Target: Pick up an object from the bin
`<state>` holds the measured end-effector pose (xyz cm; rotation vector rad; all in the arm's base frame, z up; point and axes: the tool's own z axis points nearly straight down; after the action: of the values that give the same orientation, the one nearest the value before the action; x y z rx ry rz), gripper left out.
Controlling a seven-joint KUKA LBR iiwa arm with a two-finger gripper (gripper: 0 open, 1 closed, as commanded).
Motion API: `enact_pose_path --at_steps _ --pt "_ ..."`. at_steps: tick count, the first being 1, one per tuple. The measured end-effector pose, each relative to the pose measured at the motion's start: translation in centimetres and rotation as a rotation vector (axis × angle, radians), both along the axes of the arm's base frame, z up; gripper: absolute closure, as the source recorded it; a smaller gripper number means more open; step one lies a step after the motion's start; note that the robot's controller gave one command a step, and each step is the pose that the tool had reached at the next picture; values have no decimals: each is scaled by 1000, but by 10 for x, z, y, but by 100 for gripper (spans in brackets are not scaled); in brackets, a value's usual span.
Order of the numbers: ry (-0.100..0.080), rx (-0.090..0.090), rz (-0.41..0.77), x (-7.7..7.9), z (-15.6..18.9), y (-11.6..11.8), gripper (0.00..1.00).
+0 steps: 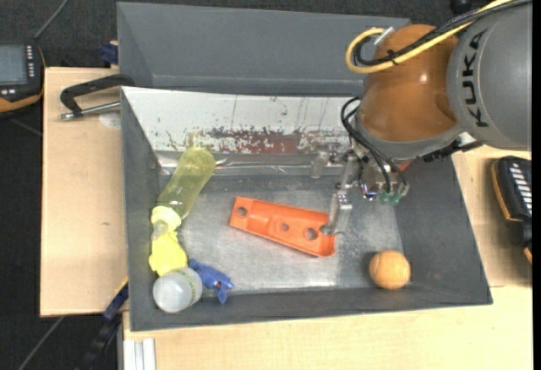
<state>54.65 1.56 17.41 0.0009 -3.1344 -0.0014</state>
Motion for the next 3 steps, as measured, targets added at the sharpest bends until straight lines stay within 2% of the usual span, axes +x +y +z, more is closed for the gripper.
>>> enact_pose_path --at_steps 1,2,3 --pt "-9 0 -1 2 5 0 0" --pt "-9 1 31 -11 -57 12 0" --pt "-9 2 -34 -22 -104 31 100"
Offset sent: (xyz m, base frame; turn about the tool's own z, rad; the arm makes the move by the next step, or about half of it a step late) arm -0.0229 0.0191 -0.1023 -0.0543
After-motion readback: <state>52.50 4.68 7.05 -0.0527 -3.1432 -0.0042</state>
